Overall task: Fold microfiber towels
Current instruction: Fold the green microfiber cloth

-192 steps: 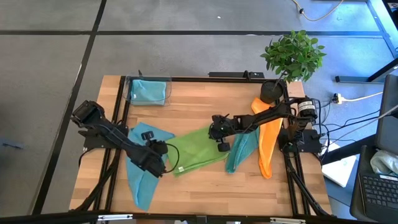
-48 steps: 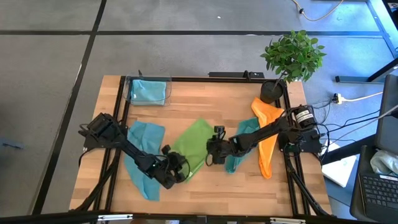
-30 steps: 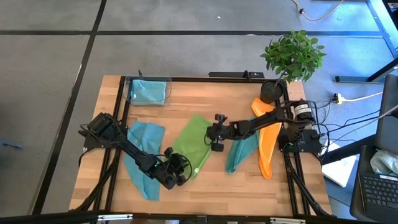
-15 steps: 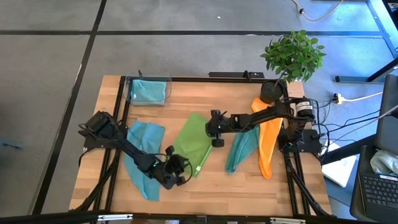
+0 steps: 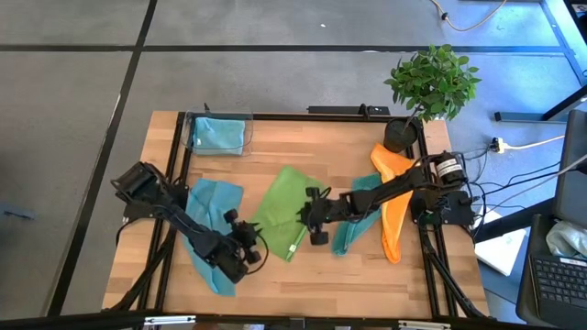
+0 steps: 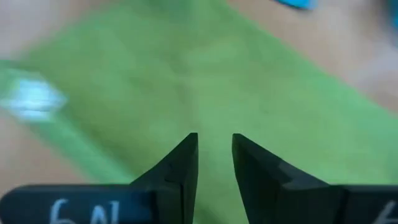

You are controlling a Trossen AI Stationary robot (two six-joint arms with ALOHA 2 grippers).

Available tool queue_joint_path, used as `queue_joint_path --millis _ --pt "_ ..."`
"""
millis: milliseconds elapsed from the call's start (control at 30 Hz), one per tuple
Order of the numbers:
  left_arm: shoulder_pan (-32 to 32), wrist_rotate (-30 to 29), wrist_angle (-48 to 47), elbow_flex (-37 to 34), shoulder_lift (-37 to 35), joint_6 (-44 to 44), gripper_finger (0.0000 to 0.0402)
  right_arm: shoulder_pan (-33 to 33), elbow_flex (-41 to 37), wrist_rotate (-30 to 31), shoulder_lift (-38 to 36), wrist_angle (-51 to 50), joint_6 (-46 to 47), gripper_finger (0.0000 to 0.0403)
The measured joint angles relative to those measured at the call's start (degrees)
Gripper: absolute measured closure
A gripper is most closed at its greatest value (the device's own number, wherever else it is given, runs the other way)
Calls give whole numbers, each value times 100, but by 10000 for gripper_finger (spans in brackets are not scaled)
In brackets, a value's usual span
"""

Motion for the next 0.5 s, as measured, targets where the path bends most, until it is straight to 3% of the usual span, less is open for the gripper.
queue_joint_path --millis 133,400,500 --pt "86 673 157 3 198 -123 324 -92 0 599 0 -88 14 302" --pt "17 779 387 7 222 -744 324 -542 0 594 2 -469 -453 302" --pt "-33 847 765 5 228 -892 324 -638 0 54 4 -592 -901 303"
